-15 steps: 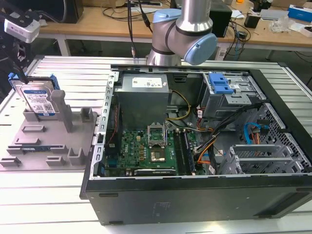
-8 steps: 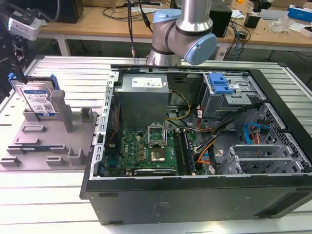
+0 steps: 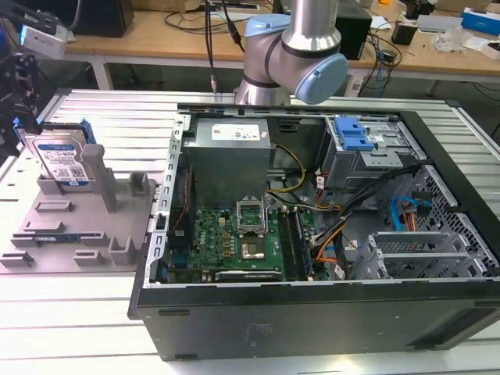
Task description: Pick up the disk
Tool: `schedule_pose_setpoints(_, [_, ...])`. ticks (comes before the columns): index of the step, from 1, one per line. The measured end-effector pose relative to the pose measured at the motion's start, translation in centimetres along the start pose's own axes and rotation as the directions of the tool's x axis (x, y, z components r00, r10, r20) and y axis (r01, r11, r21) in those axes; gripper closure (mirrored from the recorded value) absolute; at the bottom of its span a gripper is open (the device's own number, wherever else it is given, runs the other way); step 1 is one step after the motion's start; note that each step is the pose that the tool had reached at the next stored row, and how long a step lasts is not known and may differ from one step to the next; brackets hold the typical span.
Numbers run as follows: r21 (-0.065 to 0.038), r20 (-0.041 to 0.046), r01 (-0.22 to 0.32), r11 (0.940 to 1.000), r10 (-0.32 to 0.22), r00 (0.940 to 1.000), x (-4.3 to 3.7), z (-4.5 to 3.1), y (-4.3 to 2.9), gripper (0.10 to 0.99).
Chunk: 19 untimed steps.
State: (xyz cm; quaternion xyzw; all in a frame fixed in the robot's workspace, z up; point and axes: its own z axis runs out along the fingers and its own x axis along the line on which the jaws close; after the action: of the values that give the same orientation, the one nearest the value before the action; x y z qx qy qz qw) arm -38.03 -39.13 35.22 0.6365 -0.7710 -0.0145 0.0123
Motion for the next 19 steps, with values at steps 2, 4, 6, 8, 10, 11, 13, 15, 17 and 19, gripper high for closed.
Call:
schedule_pose_setpoints(2, [0.000,-0.0003,0.006,1.0000,-0.006,1.0000,-0.01,0.01,0.00,0.545])
schedule_pose_setpoints(4, [0.000,-0.0005,0.006,1.0000,-0.006,1.0000,-0.01,0.00,0.00,0.545])
schedule_pose_setpoints(6, [0.000,-0.0005,0.006,1.0000,-0.006,1.0000,-0.01,0.00,0.00,0.545])
schedule_pose_setpoints(8, [0.002,-0.0002,0.008,1.0000,-0.008,1.0000,-0.07,0.01,0.02,0.545])
schedule_pose_setpoints(10, [0.009,0.0008,0.016,0.9998,-0.016,0.9999,-0.35,0.01,0.06,0.545])
schedule_pose_setpoints(11, [0.011,0.0008,0.020,0.9997,-0.020,0.9998,-0.57,0.00,0.11,0.545])
schedule_pose_setpoints(13, [0.015,0.0003,0.030,0.9994,-0.030,0.9995,-1.21,0.02,0.23,0.545])
schedule_pose_setpoints(15, [0.019,-0.0012,0.041,0.9990,-0.041,0.9991,-1.95,0.04,0.38,0.545])
schedule_pose_setpoints(17, [0.023,-0.0023,0.050,0.9985,-0.050,0.9987,-2.57,0.05,0.49,0.545])
schedule_pose_setpoints(19, [0.030,-0.0044,0.064,0.9975,-0.064,0.9979,-3.63,0.08,0.70,0.545])
